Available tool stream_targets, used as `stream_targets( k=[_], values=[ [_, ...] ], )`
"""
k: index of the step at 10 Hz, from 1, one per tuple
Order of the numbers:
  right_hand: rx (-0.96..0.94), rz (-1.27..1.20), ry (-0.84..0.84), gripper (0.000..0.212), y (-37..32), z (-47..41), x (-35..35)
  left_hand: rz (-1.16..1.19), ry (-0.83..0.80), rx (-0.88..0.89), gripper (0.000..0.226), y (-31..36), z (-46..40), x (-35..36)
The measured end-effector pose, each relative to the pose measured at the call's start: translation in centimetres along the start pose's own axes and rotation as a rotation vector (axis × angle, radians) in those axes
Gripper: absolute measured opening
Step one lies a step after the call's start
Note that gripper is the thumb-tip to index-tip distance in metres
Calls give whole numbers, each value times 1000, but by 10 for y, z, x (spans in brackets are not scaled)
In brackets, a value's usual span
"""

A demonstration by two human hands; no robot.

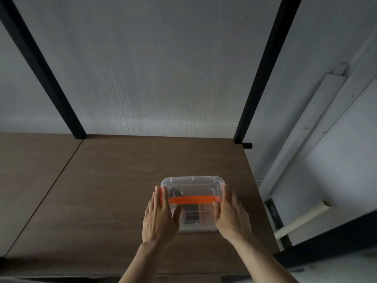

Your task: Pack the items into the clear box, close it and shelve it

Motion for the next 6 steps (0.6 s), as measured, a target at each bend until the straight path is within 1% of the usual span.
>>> stream_targets(
  k=[1,3,4,6],
  values=[
    [-64,62,-30,67,-4,11,4,-66,-5,98,79,-1,3,2],
    [-100,75,-70,67,-6,35,-2,-168,-29,207,76,-5,14,2],
    [-121,95,-115,68,-5,48,-12,-203,-58,229,74,-1,32,-8],
    [-245,77,-136,54,-3,81,-36,-235,-87,266,69,15,77,-25]
  ],
)
Point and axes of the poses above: each hand's wrist, its own z-axis away from the middle knuckle, its own x-axis out of the palm, y = z × x, the point moved 5 cm from there along -z, towards the middle knuckle, and after that the axes turned 1 degree about -x, right-handed, at the moved point
